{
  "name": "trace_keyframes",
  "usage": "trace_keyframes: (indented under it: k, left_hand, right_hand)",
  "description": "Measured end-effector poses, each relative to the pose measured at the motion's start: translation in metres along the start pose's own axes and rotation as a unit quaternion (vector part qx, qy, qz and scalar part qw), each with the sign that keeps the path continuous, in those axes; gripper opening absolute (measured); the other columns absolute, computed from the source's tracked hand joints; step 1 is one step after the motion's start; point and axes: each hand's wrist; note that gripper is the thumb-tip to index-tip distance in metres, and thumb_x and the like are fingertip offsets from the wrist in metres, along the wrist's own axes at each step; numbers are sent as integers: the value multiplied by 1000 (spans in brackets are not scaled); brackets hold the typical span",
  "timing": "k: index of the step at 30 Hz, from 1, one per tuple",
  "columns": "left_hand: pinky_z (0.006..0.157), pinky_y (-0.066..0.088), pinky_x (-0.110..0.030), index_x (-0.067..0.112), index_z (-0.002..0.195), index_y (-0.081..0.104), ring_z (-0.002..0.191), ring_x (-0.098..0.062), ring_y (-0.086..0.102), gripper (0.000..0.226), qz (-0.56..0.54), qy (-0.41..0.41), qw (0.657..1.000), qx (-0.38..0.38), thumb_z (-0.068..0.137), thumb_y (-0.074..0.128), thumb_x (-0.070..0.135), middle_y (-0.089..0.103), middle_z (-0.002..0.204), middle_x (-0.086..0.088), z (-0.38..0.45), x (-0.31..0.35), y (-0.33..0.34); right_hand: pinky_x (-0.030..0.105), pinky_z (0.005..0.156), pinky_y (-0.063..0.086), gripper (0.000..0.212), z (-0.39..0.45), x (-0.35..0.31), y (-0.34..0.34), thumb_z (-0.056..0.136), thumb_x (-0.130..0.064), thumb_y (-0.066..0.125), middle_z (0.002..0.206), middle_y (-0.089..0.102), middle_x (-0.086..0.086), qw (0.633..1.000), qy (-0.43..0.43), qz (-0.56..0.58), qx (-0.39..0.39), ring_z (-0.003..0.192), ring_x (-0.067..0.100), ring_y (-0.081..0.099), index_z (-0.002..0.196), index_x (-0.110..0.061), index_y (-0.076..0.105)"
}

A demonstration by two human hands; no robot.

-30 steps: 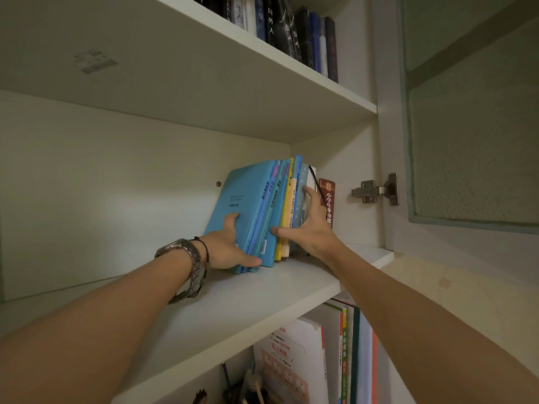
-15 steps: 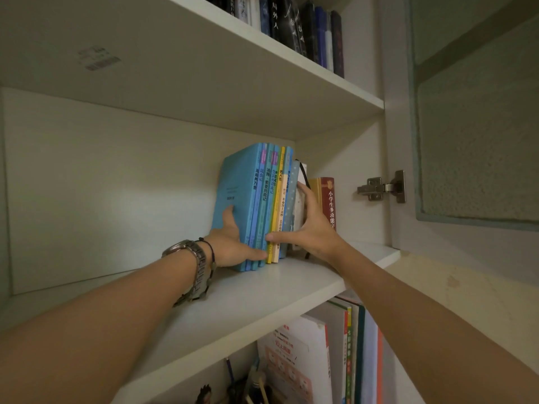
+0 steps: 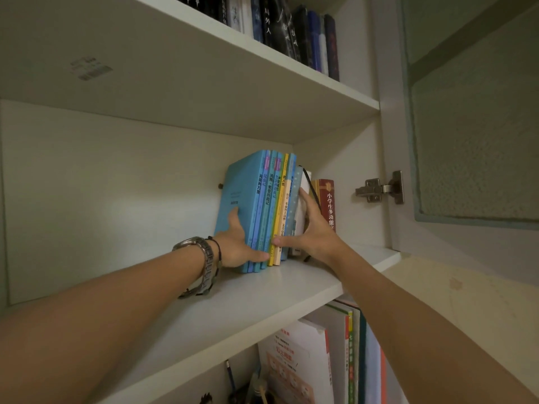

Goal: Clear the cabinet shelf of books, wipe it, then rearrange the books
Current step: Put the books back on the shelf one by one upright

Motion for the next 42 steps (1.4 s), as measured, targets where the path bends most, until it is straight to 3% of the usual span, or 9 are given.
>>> trace_keyframes:
  k: [4,7,15,21,25,29,35,38,42]
  left_hand:
    - [103,44,-39,20,146,-19,118,-24,52,115,13,7,999,39,79,74,34,45,137,-7,8,1,11]
    - [101,45,-37,20,146,-12,116,-24,54,109,8,29,998,63,80,73,34,46,136,-7,9,0,17]
    - [105,42,-45,25,145,-21,123,-23,49,113,-84,58,994,37,81,72,14,39,136,-2,11,-8,20]
    - [109,36,-47,29,143,-25,128,-29,42,122,-101,28,991,88,77,77,22,34,143,-13,16,-7,33]
    - [108,37,-45,26,145,-25,124,-30,47,118,-74,20,992,96,81,74,24,36,143,-17,16,-4,35]
    - [102,44,-43,25,146,-25,115,-30,54,112,-37,12,994,102,85,69,26,44,139,-15,16,-5,34]
    - [95,48,-38,24,147,-20,108,-28,59,104,0,15,992,123,88,66,29,50,133,-12,12,-4,34]
    - [94,48,-37,23,148,-20,109,-27,58,105,2,17,993,121,88,66,31,51,133,-11,10,-4,33]
    - [93,48,-35,22,147,-21,108,-26,59,104,8,25,993,117,89,65,31,51,132,-11,9,-3,33]
  right_hand:
    - [16,89,49,103,2,3,-4,69,-4,83,109,39,-35,999,13,-30,38,103,-7,49,149,-27,23]
    - [7,76,48,103,2,4,-5,69,-3,83,109,39,-34,998,26,-27,42,107,-3,46,150,-24,23]
    - [15,79,54,94,1,1,-4,74,3,77,116,38,-31,999,15,-35,37,106,-3,50,149,-26,28]
    - [48,101,47,89,3,-1,0,73,-3,80,139,43,-4,995,21,-84,51,130,19,44,145,-25,33]
    - [39,112,34,90,3,0,0,72,-6,81,146,37,1,989,26,-123,77,135,18,36,146,-22,32]
    - [20,96,28,88,0,-4,0,74,-4,79,146,31,3,987,20,-137,83,129,11,33,147,-24,32]
    - [22,99,31,83,-5,-11,1,79,-1,74,147,35,4,985,-9,-147,92,124,4,30,147,-28,33]
    - [39,114,27,81,-5,-12,2,84,-3,69,157,20,8,982,1,-168,85,145,19,17,149,-33,30]
    - [40,113,29,87,-2,-6,3,89,-7,64,160,-7,3,980,12,-200,21,148,22,-4,150,-40,12]
Point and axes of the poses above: each hand's wrist, its own z-axis towards the middle knuckle, its own y-axis out of the palm, x = y × z
